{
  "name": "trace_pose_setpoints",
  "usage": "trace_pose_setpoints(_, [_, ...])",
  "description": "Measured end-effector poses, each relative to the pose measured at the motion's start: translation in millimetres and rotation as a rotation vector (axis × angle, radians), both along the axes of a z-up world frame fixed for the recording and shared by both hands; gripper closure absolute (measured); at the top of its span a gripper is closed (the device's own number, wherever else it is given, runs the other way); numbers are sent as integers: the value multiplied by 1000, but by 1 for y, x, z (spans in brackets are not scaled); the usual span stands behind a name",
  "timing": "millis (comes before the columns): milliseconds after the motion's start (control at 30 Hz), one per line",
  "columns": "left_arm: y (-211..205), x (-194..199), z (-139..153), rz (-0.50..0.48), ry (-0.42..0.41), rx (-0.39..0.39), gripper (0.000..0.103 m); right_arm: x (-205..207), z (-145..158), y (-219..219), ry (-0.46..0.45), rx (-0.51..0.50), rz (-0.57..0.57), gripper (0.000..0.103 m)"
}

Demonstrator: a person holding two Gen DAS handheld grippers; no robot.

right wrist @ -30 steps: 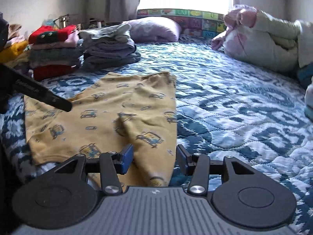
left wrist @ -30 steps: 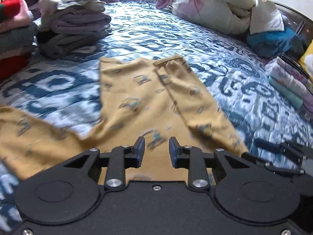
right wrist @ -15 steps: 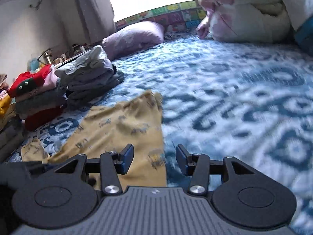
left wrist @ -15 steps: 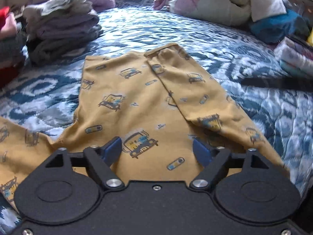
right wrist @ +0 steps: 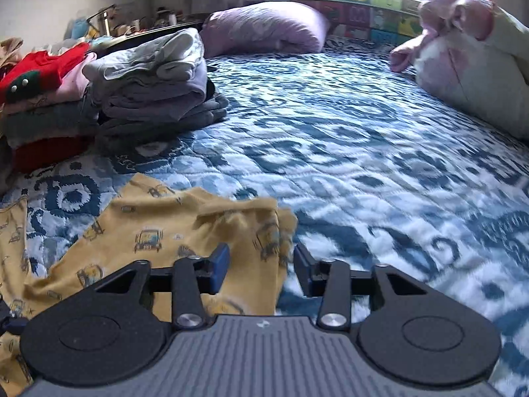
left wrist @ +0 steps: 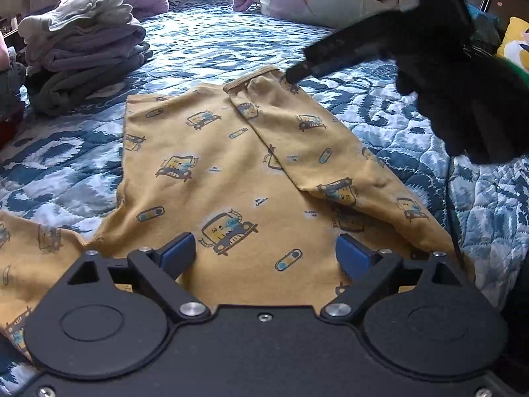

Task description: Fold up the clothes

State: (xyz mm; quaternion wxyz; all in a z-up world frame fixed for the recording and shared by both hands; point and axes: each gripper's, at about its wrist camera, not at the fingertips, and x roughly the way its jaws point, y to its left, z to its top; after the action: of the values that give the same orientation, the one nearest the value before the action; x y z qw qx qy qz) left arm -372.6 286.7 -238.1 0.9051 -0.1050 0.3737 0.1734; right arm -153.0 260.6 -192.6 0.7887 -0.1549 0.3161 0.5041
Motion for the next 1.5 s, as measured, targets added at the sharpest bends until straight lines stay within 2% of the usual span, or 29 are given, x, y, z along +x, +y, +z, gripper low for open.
trace_pose_setpoints(133, [4,-2,1,9,-8,-14,10,10,-1,17,-10,-7,-12,75])
trace_pose_setpoints(300, [11,-3,1,27,-23,-54,10,18,-9,33,-15,-37,-18,77])
trace_pose_setpoints(533, [8,-2,-1,22,-14,-34,10,22,-22,44,-18,-71,-32,80])
trace_pose_setpoints(567, [8,-2,-1,20,-12,-31,10,21,-23,45,-21,-73,-35,87])
trace_pose_setpoints(600, [8,-2,-1,19,-11,-29,10,21,-25,45,-24,-75,-39,98])
trace_pose_setpoints(767, [5,-2,-3,14,-5,-6,10,16,-15,35,-39,-39,-60,100])
trace_pose_setpoints(967, [5,-3,-3,14,-4,1,10,16,12,7,-84,17,-129,100])
trace_pose_setpoints(1133, [4,-3,-3,14,0,9,10,30,33,-35,-112,56,-231,100])
trace_pose_setpoints(1333, [2,-3,-3,16,1,12,10,55,38,-97,-117,47,-364,100])
trace_pose_setpoints(1500, [0,-2,-3,17,6,22,10,70,30,-144,-97,31,-460,100])
